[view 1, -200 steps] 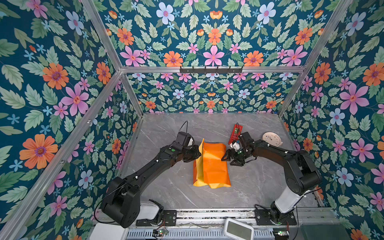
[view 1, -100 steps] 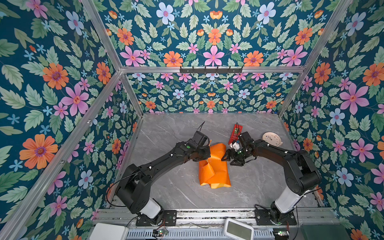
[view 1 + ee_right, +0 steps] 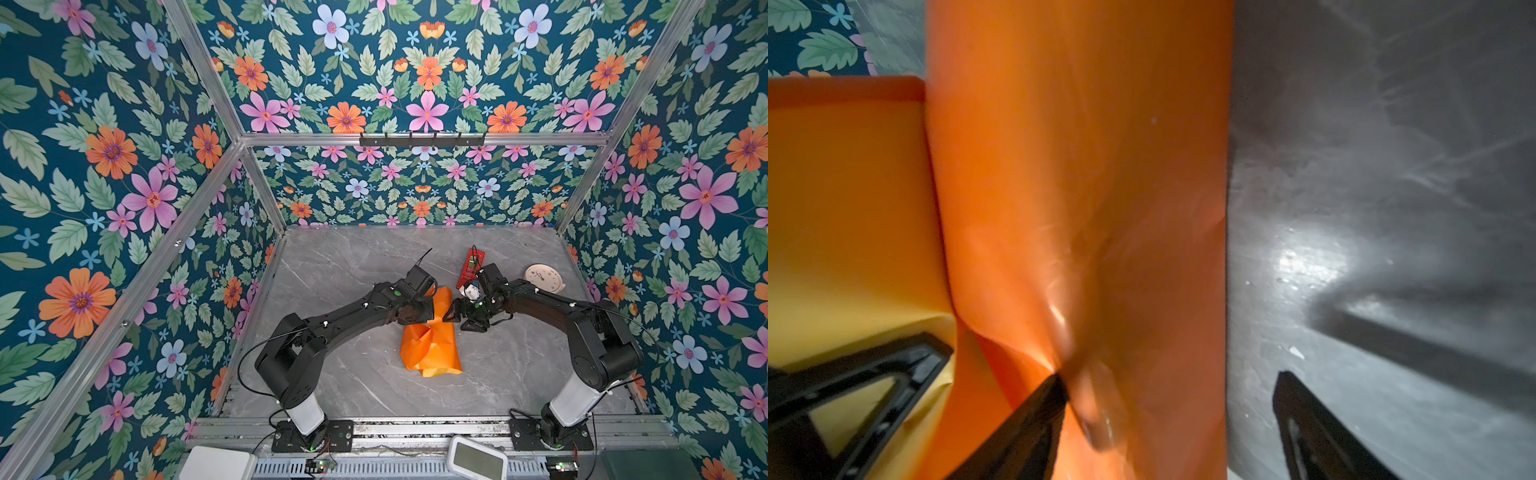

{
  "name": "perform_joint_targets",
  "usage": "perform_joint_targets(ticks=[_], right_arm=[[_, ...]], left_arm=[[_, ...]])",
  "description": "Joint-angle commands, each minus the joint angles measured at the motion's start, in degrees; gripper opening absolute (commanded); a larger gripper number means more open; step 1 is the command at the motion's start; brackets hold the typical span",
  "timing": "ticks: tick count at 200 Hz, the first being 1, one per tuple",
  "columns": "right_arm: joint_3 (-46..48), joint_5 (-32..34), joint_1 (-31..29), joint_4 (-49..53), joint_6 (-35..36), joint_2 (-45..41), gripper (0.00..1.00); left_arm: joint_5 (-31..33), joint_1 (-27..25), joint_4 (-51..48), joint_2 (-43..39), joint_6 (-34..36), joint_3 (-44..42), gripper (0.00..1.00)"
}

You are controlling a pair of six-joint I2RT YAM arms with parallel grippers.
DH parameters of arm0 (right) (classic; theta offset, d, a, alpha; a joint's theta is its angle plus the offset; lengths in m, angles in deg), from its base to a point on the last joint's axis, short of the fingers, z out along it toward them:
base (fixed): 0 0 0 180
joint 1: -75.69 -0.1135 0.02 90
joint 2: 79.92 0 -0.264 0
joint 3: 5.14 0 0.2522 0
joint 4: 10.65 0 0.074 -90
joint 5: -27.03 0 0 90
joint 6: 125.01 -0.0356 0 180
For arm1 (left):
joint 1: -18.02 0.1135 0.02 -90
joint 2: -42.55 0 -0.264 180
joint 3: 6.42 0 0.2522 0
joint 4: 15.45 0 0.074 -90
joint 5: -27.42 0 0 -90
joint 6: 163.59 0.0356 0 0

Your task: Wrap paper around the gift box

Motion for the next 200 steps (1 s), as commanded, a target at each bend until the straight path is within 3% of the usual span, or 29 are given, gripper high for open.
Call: perform_joint_targets(ticks=[1, 133, 200], right_arm=[[1.11, 12.09, -0.32, 6.35, -0.82, 0.97, 0.79], [1.55, 12.28, -0.44, 6.26, -0.97, 0.67, 0.79], [1.20, 12.27, -0.48, 6.47, -1.00, 0.93, 0.78]], left_arm=[[-1.89, -0.02, 3.81, 0.63, -0.89, -0.01, 0.00], [-0.10, 0.42, 0.77, -2.18, 1.96, 1.38, 0.04], [-7.61, 1.05, 10.21, -2.68, -0.55, -2.70, 0.04]])
